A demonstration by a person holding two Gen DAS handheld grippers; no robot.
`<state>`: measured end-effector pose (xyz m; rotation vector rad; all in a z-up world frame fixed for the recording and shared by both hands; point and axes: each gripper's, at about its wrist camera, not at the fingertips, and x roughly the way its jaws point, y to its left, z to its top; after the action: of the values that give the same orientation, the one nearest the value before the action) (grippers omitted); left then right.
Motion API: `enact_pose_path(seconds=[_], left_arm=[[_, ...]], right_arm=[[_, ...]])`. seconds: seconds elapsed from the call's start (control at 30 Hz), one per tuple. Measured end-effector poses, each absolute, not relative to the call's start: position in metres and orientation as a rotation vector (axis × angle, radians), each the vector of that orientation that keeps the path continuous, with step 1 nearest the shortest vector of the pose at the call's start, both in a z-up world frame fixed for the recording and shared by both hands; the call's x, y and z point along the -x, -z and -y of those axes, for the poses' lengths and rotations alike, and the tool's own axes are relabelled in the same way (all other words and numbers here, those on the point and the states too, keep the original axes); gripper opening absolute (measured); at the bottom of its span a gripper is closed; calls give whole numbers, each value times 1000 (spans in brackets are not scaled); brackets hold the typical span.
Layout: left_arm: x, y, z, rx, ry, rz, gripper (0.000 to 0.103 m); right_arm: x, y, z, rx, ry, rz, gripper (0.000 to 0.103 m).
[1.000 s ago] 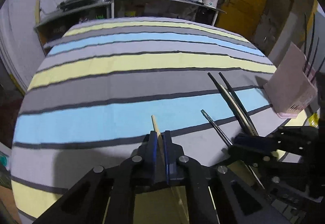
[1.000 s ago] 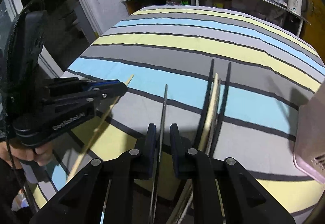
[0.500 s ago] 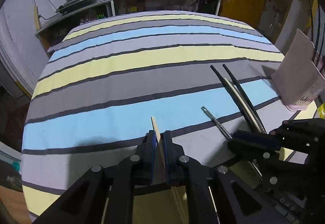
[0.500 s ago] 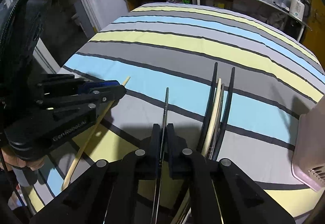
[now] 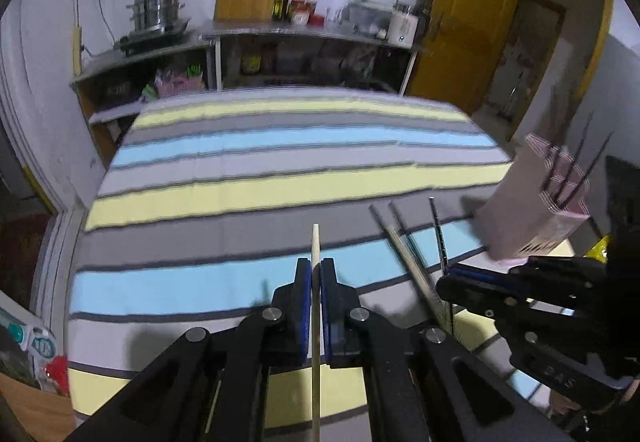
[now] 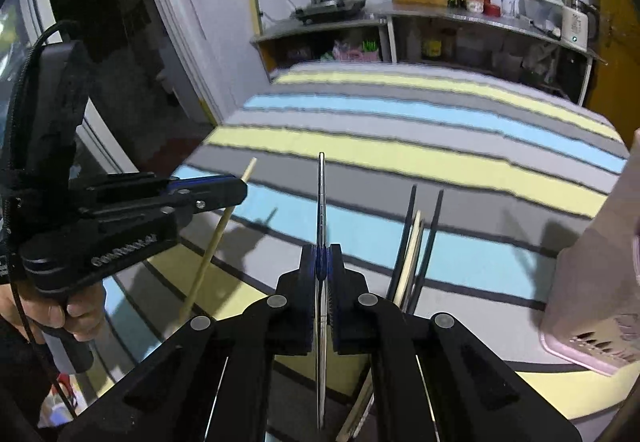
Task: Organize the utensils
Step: 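Carry the held chopstick and utensil over the pink basket with both grippers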
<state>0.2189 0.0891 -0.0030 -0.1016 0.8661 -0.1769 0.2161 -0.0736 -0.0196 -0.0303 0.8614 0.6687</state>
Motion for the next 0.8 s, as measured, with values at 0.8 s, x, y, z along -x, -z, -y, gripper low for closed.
enact_pose_path(seconds=[0.8], left_arm=[[-166,-106,-23,70,359,-688,4]], right_arm=[[-162,-70,153,-84,-580,-653,5]])
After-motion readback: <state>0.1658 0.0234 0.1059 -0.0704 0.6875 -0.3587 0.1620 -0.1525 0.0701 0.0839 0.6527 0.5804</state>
